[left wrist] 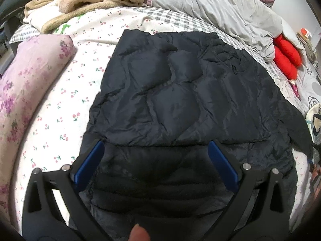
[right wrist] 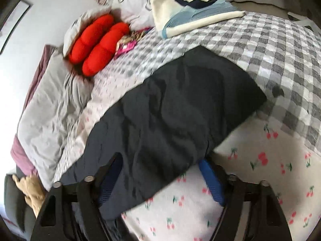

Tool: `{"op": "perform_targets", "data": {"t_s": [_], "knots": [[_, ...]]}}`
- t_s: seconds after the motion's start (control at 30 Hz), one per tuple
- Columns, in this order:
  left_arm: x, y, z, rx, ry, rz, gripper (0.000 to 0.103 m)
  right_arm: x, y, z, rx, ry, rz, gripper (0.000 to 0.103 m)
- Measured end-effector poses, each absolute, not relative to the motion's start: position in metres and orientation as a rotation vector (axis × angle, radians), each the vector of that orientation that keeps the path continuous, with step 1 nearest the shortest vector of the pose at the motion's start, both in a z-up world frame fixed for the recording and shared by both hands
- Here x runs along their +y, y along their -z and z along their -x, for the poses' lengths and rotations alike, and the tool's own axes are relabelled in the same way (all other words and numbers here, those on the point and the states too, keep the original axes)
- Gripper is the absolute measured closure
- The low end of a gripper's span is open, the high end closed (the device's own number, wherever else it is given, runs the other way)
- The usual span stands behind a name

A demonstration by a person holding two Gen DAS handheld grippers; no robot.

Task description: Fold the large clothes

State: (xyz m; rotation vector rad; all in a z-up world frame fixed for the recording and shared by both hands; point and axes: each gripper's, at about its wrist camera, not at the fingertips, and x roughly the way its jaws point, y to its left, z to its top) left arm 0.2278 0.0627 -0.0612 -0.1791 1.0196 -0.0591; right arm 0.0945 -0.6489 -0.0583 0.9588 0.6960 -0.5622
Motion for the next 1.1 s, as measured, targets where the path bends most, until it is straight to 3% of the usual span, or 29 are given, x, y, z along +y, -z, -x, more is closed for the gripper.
{"op": "perform_targets", "data": {"t_s": [0.07,0.13,0.17,0.7,0.9,1.1], "knots": [[0.063,0.061,-0.229,1.018,0.059,0.188,0.001,-0.653,0.061,-0.098,0.692,0.587,-0.966,0.071],[0.063,0.062,-0.230,1.019,0.067,0.201,0.001,-0.657,0.062,-0.099,0.677,0.563,-1.000,0.090],[0.062,0.062,-0.231,1.019,0.071,0.207,0.001,-0.656,0.059,-0.098,0.658,0.553,-1.010,0.092],[0.056,0.053,-0.230,1.007,0.116,0.254,0.001,-0.489,-0.107,-0.150,0.492,0.303,-0.490,0.094],[0.056,0.051,-0.229,1.005,0.125,0.256,0.001,-0.399,-0.117,-0.181,0.528,0.152,-0.373,0.094],[0.055,0.053,-0.228,1.010,0.123,0.236,0.001,-0.296,-0.084,-0.215,0.661,0.012,-0.114,0.094]]}}
